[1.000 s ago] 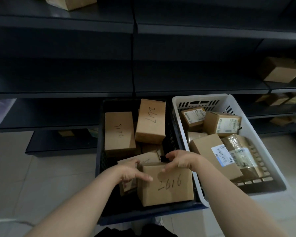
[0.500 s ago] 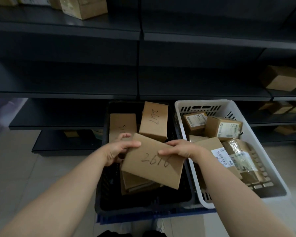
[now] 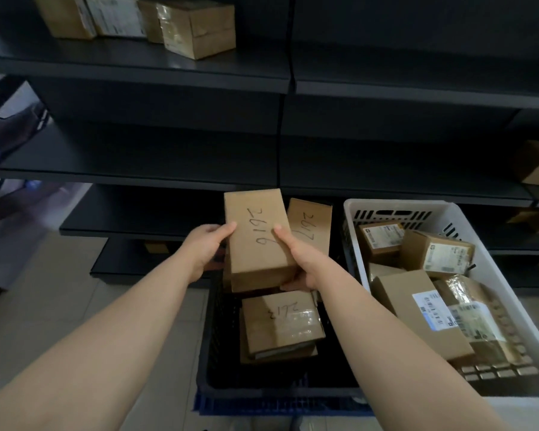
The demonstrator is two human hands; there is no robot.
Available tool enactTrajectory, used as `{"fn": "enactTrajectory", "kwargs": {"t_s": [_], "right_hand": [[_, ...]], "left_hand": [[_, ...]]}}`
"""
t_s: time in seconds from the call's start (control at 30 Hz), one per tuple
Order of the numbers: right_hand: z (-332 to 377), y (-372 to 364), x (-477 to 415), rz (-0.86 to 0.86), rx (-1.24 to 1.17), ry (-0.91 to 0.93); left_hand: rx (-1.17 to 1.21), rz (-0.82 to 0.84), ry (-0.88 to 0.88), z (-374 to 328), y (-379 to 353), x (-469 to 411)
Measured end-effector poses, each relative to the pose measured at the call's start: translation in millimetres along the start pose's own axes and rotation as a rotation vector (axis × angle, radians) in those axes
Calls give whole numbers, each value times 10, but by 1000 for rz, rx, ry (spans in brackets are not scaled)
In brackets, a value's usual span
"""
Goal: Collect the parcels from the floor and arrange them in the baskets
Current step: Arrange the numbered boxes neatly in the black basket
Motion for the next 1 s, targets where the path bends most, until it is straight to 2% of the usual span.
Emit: {"fn": "enactTrajectory", "kwargs": {"t_s": [0.27, 0.4, 0.5, 0.7, 0.83, 0.93, 1.0], "right_hand": [[-142, 77, -405, -119, -98, 38], [-152, 282, -394, -208, -54, 114], [-219, 445, -421, -218, 17, 136], [-573, 1001, -449, -369, 326, -4], [-874, 1147, -487, -315, 390, -125], [-1105, 1149, -572, -260, 293, -197], [-1227, 1131, -637, -225, 228, -234]], "left_hand": [[-89, 11, -15, 160, -173, -283], [-167, 47, -30, 184, -375, -338], [-153, 15, -28, 226, -506, -301], [-275, -140, 266, 761, -616, -84], [-252, 19, 409, 1130, -886, 13], [-227, 154, 463, 1319, -1061, 56], [-245, 186, 460, 1437, -1124, 29]]}}
Point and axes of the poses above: each hand's wrist, its own x-axis away from the middle knuckle, its own y-axis out of the back of the hand, z = x × y, the point moved 8 cm from there along -x, towards the middle knuckle, and after that the axes turned 13 degrees about -x, right-handed, at the moved point
